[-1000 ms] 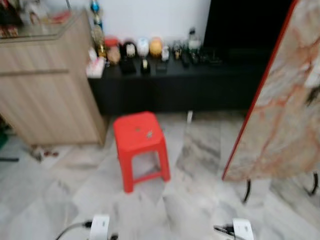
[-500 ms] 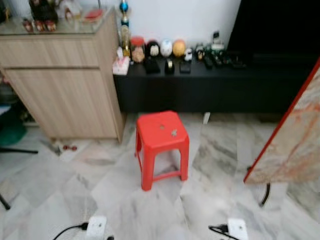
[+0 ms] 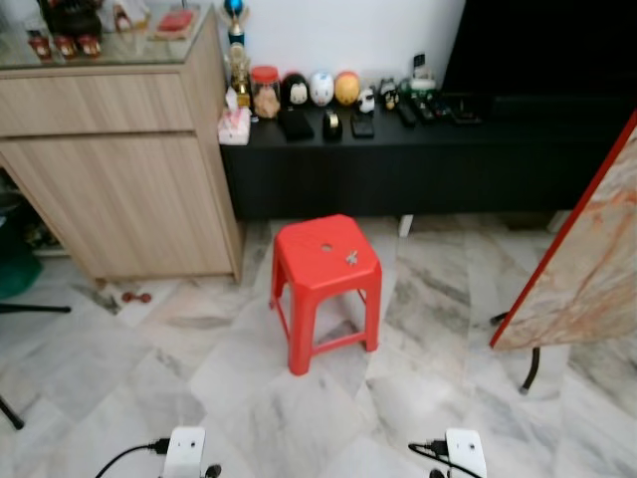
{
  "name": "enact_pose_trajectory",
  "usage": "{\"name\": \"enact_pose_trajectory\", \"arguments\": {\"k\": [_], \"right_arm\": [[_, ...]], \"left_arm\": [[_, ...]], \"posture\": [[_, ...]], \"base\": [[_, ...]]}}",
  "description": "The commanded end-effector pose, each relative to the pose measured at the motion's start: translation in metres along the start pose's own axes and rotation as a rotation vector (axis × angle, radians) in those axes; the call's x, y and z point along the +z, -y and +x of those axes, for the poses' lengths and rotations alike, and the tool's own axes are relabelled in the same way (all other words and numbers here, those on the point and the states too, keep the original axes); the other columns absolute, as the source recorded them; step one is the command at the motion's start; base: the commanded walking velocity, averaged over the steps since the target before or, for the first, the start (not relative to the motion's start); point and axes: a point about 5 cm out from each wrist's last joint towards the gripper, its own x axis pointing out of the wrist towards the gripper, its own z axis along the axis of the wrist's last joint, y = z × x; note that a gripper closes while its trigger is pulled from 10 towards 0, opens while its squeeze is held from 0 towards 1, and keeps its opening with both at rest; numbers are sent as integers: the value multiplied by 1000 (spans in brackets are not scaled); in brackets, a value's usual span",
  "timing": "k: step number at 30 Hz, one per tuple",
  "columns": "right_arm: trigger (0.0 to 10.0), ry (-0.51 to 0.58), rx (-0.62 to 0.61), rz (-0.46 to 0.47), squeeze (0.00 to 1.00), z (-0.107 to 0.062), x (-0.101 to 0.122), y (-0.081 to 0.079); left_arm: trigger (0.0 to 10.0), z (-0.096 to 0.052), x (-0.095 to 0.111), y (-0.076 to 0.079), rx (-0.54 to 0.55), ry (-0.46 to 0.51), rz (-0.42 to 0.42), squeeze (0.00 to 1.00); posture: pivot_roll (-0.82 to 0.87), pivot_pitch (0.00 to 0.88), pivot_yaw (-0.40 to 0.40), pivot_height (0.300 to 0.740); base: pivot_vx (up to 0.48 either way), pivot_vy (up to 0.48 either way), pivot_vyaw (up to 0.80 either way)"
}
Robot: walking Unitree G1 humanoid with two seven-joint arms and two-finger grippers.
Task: Hang keys on a hook
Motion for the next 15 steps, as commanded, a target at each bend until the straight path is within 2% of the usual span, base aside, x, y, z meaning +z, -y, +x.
{"name": "enact_pose_trajectory", "arguments": {"k": [1, 11, 15], "right_arm": [[10000, 10, -20, 19, 0, 0, 3, 6], [10000, 13, -24, 1, 0, 0, 3, 8], [10000, 16, -17, -35, 0, 0, 3, 7]], "left_arm": [[10000, 0, -4, 3, -11, -24, -6, 0], [10000, -1, -4, 3, -16, -22, -8, 0], [10000, -1, -5, 2, -14, -24, -6, 0]], "posture": [[-8, 0, -18, 740], [-4, 0, -22, 740], [2, 0, -28, 740]], "base": [[0, 0, 0], [0, 0, 0], [0, 0, 0]]}}
